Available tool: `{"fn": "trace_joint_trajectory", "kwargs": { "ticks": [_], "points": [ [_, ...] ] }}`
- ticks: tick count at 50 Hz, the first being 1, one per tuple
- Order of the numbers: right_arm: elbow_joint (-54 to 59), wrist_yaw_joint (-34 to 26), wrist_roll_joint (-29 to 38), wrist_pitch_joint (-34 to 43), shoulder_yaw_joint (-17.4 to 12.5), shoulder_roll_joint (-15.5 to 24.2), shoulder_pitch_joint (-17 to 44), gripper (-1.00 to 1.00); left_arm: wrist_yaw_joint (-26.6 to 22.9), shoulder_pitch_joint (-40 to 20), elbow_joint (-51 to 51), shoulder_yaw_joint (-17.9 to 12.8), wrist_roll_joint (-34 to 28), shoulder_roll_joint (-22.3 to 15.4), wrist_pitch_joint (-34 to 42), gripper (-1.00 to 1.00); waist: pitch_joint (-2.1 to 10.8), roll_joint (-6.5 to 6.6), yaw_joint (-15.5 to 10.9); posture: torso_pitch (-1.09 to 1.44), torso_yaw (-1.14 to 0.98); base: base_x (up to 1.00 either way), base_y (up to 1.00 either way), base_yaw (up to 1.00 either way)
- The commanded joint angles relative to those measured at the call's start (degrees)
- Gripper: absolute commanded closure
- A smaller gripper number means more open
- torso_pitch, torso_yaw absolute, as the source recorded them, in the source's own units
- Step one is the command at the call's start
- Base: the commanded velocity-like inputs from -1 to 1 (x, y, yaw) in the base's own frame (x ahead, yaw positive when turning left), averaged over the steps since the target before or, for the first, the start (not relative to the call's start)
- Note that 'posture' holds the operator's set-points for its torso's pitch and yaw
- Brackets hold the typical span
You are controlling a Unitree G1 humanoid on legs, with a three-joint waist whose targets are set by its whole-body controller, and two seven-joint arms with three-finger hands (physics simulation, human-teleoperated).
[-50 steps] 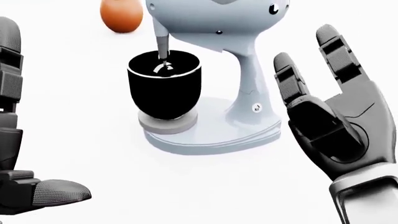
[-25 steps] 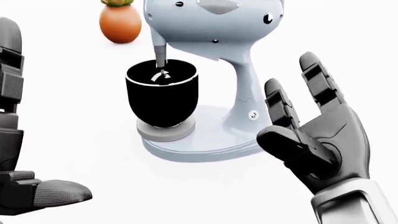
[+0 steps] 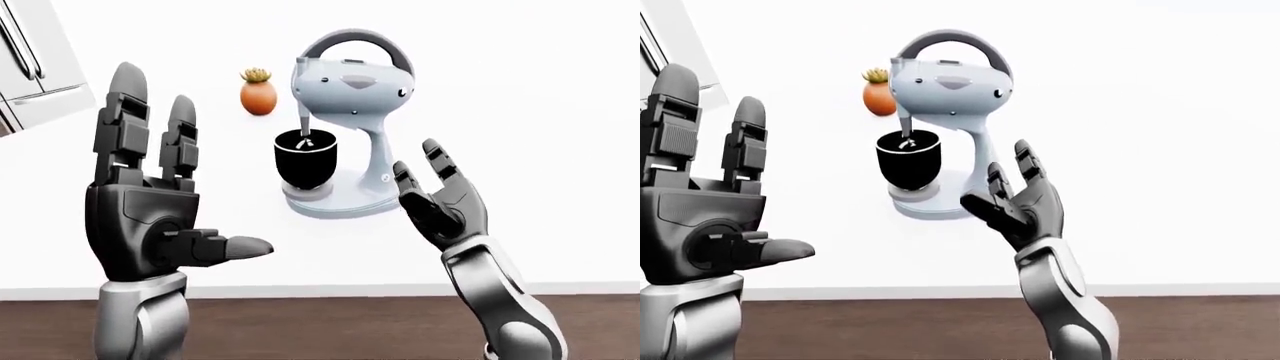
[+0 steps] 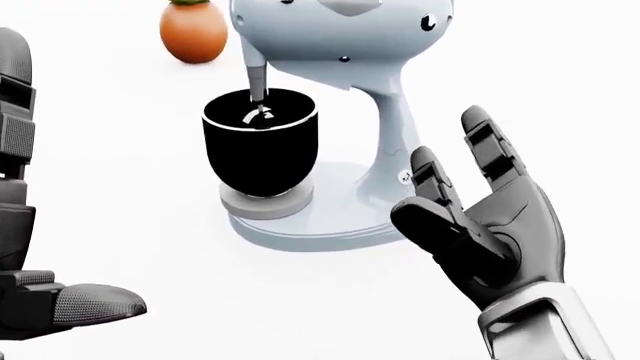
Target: Open the stand mixer head.
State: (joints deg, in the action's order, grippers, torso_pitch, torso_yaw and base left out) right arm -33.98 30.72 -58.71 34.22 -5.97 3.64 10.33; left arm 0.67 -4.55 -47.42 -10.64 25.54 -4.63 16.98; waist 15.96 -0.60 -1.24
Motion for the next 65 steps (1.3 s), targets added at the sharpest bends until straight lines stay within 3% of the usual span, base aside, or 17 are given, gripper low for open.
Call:
{"fn": "trace_joint_trajectory", "kwargs": {
  "ticks": [1,65],
  "points": [
    [-1.3,-1.5,0.59,-1.21,0.34,-0.12,1.12,-1.0,-0.16,-1.13,-1.24,-0.08,0.14,-0.23,-1.09,-0.96,0.09,0.07,-0.04,-0.36,0.0,0.0,0.0,0.0],
    [11.67,-9.52,9.31,-4.97,0.64,-2.08,3.18,-1.0,0.15,-1.5,-1.13,-0.44,0.66,-0.52,-1.03,-0.97,0.32,0.38,-0.14,-0.36,0.0,0.0,0.0,0.0]
  ]
}}
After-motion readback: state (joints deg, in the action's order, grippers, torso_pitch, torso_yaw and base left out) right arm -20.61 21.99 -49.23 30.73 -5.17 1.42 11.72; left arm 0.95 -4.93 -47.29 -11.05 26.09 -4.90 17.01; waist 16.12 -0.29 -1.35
